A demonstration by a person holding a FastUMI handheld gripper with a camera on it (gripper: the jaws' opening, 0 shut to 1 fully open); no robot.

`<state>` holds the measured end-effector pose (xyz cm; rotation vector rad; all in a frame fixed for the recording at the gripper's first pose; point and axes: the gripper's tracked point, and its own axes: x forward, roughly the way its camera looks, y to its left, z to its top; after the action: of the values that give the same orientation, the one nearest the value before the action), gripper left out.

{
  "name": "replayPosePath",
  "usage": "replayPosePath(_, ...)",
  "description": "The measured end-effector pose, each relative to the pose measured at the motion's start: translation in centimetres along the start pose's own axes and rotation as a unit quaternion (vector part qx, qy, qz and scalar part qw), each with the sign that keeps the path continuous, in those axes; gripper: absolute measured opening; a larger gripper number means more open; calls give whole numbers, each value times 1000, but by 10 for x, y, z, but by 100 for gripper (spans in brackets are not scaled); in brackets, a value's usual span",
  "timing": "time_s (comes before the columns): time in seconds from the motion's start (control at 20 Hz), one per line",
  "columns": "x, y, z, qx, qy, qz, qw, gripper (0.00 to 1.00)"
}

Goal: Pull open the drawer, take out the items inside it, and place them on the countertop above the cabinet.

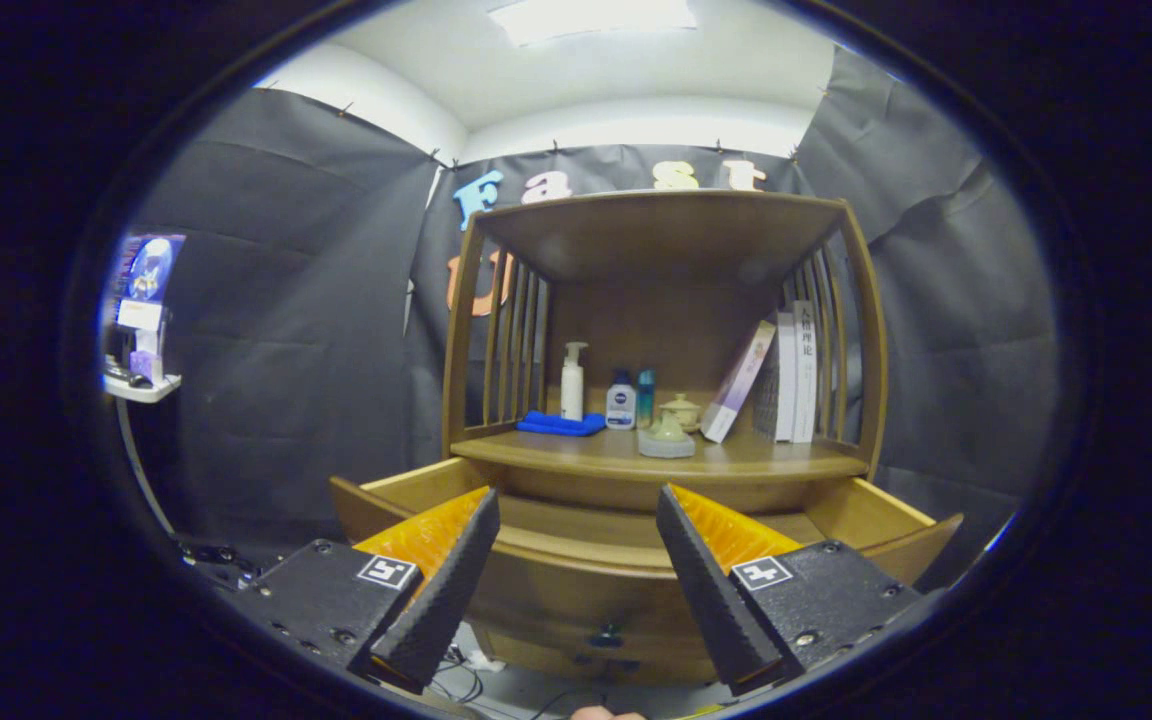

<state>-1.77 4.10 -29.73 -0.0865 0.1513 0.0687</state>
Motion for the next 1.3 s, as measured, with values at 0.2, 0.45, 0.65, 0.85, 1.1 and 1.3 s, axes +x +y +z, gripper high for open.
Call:
replayPosePath(0.2,-9,-1,-41,2,29,-16,999,100)
replayPosePath(0.45,-11,-13,-74,14,55,-51,997,99)
replayPosePath(0.65,-9,-20,-89,19,71,-74,995,99)
replayPosePath(0.85,-1,-23,-98,42,80,-92,992,100)
replayPosePath(1.1,1,-23,-99,22,82,-107,991,99)
replayPosePath(1.3,5,-25,-97,28,86,-127,988,99)
